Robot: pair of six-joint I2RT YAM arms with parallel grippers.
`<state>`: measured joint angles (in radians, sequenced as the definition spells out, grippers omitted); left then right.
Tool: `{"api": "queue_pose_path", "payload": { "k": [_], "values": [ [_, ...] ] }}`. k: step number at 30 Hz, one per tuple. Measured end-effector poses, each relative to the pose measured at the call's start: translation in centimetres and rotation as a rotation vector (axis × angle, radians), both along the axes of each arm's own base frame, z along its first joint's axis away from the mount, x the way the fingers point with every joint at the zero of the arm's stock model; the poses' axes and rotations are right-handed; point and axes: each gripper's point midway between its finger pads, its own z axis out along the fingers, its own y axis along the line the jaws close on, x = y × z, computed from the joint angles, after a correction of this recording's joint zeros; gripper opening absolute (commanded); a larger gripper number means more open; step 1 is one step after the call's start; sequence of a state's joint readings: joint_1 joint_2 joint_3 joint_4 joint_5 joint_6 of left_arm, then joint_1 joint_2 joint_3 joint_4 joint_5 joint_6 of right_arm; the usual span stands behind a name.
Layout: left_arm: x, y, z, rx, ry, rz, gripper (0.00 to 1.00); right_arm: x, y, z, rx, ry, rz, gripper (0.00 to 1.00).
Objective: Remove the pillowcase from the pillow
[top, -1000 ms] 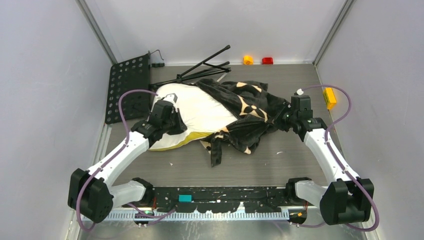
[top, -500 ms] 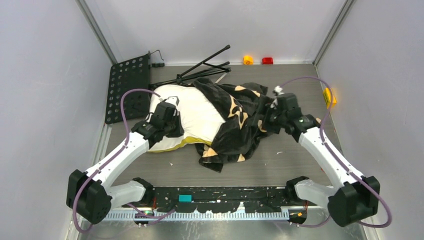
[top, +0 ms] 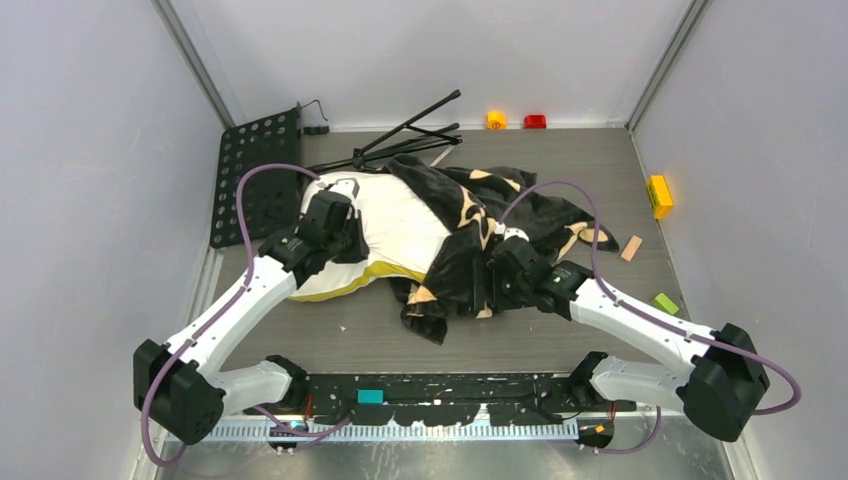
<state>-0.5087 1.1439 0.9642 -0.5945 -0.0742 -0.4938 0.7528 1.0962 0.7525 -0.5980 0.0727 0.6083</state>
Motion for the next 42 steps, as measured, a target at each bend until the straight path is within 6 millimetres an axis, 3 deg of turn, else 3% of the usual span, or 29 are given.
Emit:
{"api": "queue_pose_path", "payload": {
  "k": [2,6,8,12,18,21,25,30,33,39,41,42],
  "values": [
    [0.1,0.0,0.2,0.001,-0.001,0.0,0.0,0.0,-0.2,-1.3,-0.017,0.001,-0.006,0.89],
    [0.1,-0.1,0.3,0.003,0.005,-0.001,0.0,0.8,0.2,-2.6,-0.011,-0.028,-0.006,0.74],
    [0.1,0.0,0.5,0.005,0.006,-0.001,0.0,1.3,0.8,-2.3,0.007,-0.054,0.001,0.59],
    [0.5,0.0,1.4,0.008,-0.016,0.0,0.0,2.5,1.9,-1.2,0.058,-0.126,0.015,0.19],
    [1.3,0.3,2.7,0.034,-0.035,0.003,0.0,3.3,1.5,1.2,0.115,-0.241,-0.023,0.17],
    [2.0,1.0,3.4,0.028,-0.051,0.03,0.0,3.8,1.0,2.8,0.133,-0.303,-0.055,0.11],
    [2.4,1.8,3.6,0.018,-0.056,0.062,0.0,4.8,-0.5,3.6,0.092,-0.345,-0.152,0.06],
    [3.2,5.2,4.3,0.054,-0.088,0.174,0.0,6.7,-7.2,1.9,-0.083,-0.315,-0.382,0.06],
    [2.9,5.9,4.8,0.061,-0.101,0.189,0.0,7.5,-10.4,1.4,-0.11,-0.284,-0.496,0.05],
    [2.4,6.2,5.0,0.068,-0.104,0.189,0.0,8.6,-14.6,0.9,-0.091,-0.234,-0.667,0.05],
    [2.3,6.3,4.9,0.071,-0.1,0.188,0.0,8.9,-15.6,0.6,-0.092,-0.207,-0.723,0.1],
    [2.2,6.3,4.8,0.071,-0.098,0.189,0.0,9.2,-16.1,0.5,-0.097,-0.191,-0.749,0.17]
  ]
}}
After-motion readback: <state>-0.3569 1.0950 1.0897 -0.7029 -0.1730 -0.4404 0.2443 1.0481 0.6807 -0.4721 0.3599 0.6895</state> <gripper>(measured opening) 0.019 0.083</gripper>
